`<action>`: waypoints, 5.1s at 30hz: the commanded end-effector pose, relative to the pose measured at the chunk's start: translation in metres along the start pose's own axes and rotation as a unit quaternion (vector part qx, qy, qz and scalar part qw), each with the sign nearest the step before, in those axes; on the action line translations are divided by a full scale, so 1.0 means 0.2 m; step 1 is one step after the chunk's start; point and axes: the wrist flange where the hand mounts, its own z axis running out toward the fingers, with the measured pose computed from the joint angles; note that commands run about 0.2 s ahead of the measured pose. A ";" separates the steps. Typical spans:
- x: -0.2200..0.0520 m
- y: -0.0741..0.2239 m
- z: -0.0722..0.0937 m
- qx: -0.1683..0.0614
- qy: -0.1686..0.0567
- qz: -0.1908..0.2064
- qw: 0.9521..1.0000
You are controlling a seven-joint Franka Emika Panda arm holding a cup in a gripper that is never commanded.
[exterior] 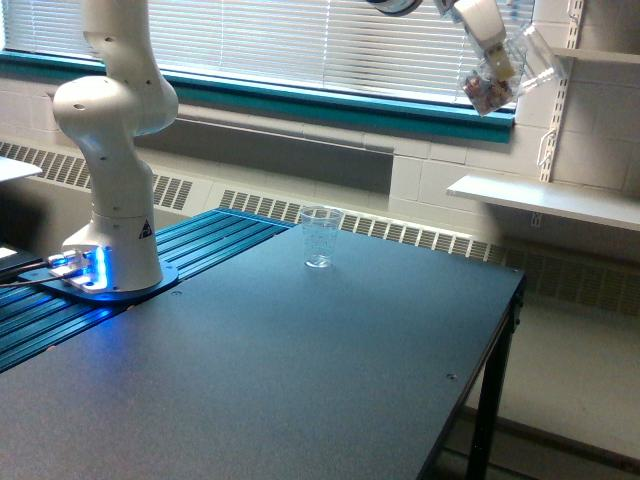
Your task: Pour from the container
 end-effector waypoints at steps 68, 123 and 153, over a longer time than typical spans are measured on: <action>-1.64 0.30 -0.42 -0.058 -0.182 -0.031 0.981; -2.38 0.32 -0.15 -0.107 -0.310 -0.142 0.934; -2.45 0.21 -0.05 -0.178 -0.337 -0.145 0.913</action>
